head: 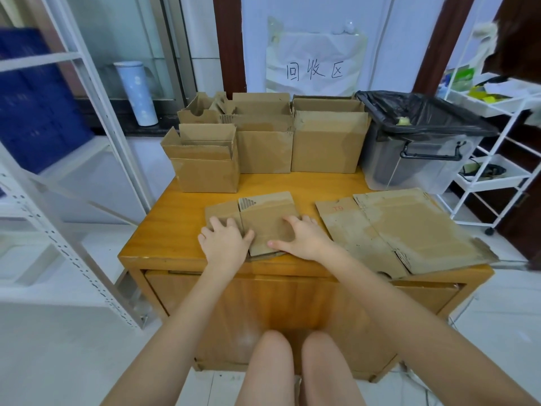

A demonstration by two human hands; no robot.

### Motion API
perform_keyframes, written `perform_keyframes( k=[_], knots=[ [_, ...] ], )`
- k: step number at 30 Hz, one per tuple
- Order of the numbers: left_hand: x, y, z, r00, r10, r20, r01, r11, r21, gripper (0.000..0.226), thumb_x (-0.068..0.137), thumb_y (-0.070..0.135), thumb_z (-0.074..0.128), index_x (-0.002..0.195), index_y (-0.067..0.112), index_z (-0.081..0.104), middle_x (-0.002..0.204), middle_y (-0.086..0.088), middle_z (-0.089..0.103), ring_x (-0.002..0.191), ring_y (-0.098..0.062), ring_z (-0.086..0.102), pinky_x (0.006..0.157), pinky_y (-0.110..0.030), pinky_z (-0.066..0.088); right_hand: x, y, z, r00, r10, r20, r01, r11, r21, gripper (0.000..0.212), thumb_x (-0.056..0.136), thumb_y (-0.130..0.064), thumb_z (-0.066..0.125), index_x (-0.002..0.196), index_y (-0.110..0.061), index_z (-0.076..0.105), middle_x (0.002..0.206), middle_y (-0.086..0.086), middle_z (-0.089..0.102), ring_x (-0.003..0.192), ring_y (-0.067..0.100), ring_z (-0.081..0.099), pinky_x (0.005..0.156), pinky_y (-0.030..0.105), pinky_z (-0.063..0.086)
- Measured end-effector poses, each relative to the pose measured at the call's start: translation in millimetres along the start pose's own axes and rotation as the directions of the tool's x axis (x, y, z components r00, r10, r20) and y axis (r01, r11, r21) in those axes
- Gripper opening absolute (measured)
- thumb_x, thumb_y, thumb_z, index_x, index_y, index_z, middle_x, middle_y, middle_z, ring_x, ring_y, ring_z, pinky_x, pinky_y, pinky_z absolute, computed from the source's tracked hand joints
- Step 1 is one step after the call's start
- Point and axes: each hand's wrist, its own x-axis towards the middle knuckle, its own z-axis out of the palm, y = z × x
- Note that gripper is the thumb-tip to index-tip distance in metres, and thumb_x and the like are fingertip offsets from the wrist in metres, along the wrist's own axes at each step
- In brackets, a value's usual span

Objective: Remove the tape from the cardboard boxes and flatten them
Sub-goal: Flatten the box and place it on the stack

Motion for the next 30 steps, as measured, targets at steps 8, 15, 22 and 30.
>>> perform_keyframes(
  k=[8,15,22,30],
  knots=[
    [-11,42,-34,0.997,0.025,-0.07,-0.03,0.997,-0.065,0.063,0.09,0.064,0.042,0.127,0.013,0.051,0.127,-0.017,0.041,0.112,-0.038,0.043,0.096,-0.043,0.033,-14,14,-46,0.983,0.041,-0.178,-0.027,0.996,0.081,0.09,0.074,-0.066,0.066,0.144,-0.019,0.034,0.13,0.01,0.043,0.118,0.028,0.047,0.098,0.039,0.045],
    [-32,138,-41,0.983,0.183,-0.017,-0.183,0.969,-0.164,0.061,0.089,0.064,0.044,0.128,0.017,0.05,0.133,-0.016,0.038,0.115,-0.038,0.04,0.097,-0.043,0.032,-45,94,-100,0.941,0.168,-0.294,-0.118,0.976,0.181,0.087,0.072,-0.06,0.072,0.141,-0.019,0.038,0.13,0.012,0.046,0.116,0.027,0.052,0.098,0.035,0.044],
    [-68,223,-15,0.941,0.305,0.146,-0.273,0.94,-0.205,0.061,0.091,0.062,0.044,0.13,0.015,0.049,0.135,-0.015,0.035,0.119,-0.039,0.038,0.102,-0.043,0.029,-74,184,-118,0.914,0.291,-0.284,-0.225,0.944,0.242,0.08,0.074,-0.048,0.077,0.138,-0.013,0.043,0.138,0.008,0.05,0.125,0.024,0.047,0.097,0.033,0.04],
    [-84,249,13,0.928,0.283,0.243,-0.266,0.959,-0.101,0.061,0.091,0.063,0.043,0.133,0.019,0.047,0.136,-0.013,0.034,0.125,-0.037,0.033,0.103,-0.051,0.026,-72,230,-103,0.918,0.33,-0.22,-0.298,0.94,0.166,0.082,0.072,-0.061,0.072,0.137,-0.018,0.043,0.131,0.007,0.056,0.12,0.026,0.049,0.097,0.038,0.044]
  ],
)
